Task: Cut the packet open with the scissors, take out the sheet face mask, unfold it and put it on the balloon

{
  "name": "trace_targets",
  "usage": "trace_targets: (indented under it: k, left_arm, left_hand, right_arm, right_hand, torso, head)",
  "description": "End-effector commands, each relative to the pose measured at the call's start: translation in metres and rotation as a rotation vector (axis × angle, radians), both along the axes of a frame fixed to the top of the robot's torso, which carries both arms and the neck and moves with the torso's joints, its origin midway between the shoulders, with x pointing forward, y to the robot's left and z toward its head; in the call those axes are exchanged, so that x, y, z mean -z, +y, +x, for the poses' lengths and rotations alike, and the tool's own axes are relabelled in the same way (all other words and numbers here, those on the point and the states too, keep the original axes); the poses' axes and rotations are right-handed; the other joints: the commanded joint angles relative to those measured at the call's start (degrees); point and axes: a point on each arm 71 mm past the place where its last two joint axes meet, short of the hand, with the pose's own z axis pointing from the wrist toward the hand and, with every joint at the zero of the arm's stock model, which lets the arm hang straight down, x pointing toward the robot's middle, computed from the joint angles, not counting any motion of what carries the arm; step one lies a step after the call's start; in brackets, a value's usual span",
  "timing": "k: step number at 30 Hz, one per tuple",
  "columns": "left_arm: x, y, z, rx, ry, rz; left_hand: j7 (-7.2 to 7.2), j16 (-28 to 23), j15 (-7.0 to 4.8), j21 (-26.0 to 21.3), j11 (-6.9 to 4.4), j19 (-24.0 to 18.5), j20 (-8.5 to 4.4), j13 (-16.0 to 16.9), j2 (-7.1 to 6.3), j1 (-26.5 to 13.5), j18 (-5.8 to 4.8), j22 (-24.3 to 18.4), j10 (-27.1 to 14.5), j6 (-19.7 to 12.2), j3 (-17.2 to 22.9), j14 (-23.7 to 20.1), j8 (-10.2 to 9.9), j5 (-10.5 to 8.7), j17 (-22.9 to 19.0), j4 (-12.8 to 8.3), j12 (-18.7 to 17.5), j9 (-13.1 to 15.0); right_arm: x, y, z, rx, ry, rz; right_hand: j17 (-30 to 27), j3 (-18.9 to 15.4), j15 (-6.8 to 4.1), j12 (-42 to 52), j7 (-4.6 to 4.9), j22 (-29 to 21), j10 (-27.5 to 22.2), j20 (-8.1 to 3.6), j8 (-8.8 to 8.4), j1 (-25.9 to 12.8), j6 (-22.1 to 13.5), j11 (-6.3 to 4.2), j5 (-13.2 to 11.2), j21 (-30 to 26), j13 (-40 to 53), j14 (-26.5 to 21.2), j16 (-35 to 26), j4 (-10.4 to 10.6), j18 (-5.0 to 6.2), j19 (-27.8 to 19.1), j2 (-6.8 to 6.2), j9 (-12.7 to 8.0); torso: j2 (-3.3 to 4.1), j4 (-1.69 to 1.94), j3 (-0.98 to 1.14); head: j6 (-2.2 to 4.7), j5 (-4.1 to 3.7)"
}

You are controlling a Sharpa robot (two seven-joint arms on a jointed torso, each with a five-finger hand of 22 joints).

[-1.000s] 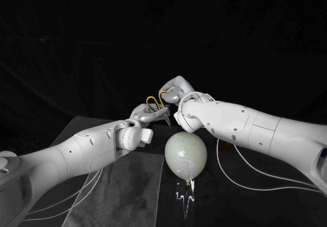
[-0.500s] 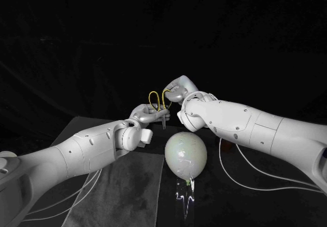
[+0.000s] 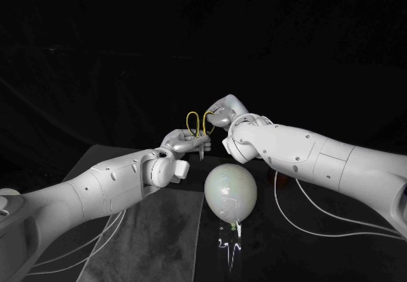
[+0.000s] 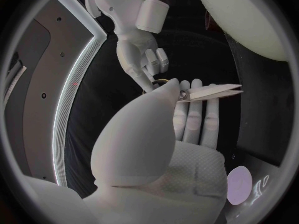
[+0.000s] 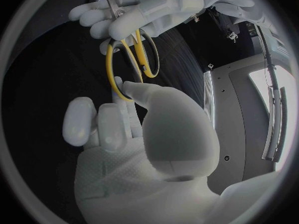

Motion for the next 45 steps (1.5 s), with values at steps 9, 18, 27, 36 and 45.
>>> trace_targets:
  k: [9,18,27,36,45]
  left_arm:
    - [0.002,-0.002,-0.001,0.083,0.039,-0.010]
    - [0.004,-0.005,-0.004,0.150,0.082,-0.026]
    - [0.006,-0.005,-0.004,0.167,0.108,-0.036]
    - [0.006,-0.002,-0.004,0.162,0.120,-0.042]
    - [0.007,0.001,-0.004,0.155,0.128,-0.044]
  left_hand:
    - [-0.02,1.09,-0.26,1.41,-1.17,1.04,-0.38,-0.03,0.00,-2.80,0.83,0.66,1.92,-0.04,-0.17,1.71,2.26,0.15,0.76,-0.43,-0.48,3.70]
    - [-0.31,2.49,-0.80,2.26,-1.41,2.26,-0.69,-0.05,-1.18,-6.09,0.90,0.95,2.04,-0.80,-1.81,3.51,1.95,0.16,1.81,1.02,-0.71,3.93]
    - [-0.14,2.90,-0.93,2.13,-1.36,2.58,-0.75,-0.02,-1.81,-7.62,0.89,0.73,2.05,-1.18,-2.22,3.66,1.40,0.17,2.38,2.50,-0.69,3.83]
    - [0.07,3.05,-0.90,1.88,-1.24,2.69,-0.71,-0.01,-1.92,-8.50,0.88,0.48,2.03,-1.51,-2.27,3.53,0.92,0.17,2.73,3.47,-0.69,3.70]
    - [0.21,3.10,-0.85,1.75,-1.14,2.74,-0.68,-0.01,-1.73,-8.99,0.88,0.36,1.96,-1.64,-2.22,3.42,0.71,0.17,2.90,3.64,-0.71,3.65]
  right_arm:
    - [0.000,-0.010,0.004,0.021,-0.004,0.000]
    - [0.001,-0.012,0.005,0.040,-0.009,0.011]
    - [0.001,-0.013,0.004,0.044,-0.019,0.009]
    - [0.001,-0.015,0.004,0.053,-0.021,0.012]
    - [0.001,-0.017,0.005,0.058,-0.021,0.014]
  right_hand:
    - [0.00,0.55,-0.24,0.19,0.04,-0.02,1.20,0.05,0.31,-0.54,-0.36,-1.03,0.39,-0.26,0.07,0.40,0.23,-0.49,0.50,-0.47,-0.03,-0.01]
    - [0.33,0.60,-0.24,0.21,0.01,0.19,1.25,0.06,0.35,-0.56,-0.37,-1.05,0.44,-0.14,0.10,0.46,0.39,-0.53,0.45,-0.33,0.05,0.06]
    - [0.49,0.66,-0.26,0.24,-0.04,0.22,1.35,0.07,0.45,-0.58,-0.35,-1.09,0.53,-0.14,0.15,0.49,0.49,-0.66,0.46,-0.34,0.09,0.17]
    - [0.65,0.68,-0.27,0.25,-0.05,0.30,1.39,0.07,0.48,-0.59,-0.36,-1.11,0.60,-0.09,0.17,0.51,0.57,-0.73,0.44,-0.30,0.09,0.22]
    - [0.79,0.73,-0.29,0.27,-0.07,0.33,1.45,0.06,0.57,-0.64,-0.36,-1.13,0.78,-0.08,0.21,0.54,0.67,-0.86,0.45,-0.30,0.08,0.34]
  torso:
    - [0.19,0.01,0.02]
    - [0.35,0.03,0.00]
    - [0.45,0.08,-0.01]
    - [0.52,0.07,-0.02]
    - [0.58,0.08,0.01]
  head:
    - [0.34,-0.23]
    - [0.59,-0.59]
    - [0.65,-0.61]
    - [0.59,-0.58]
    - [0.63,-0.54]
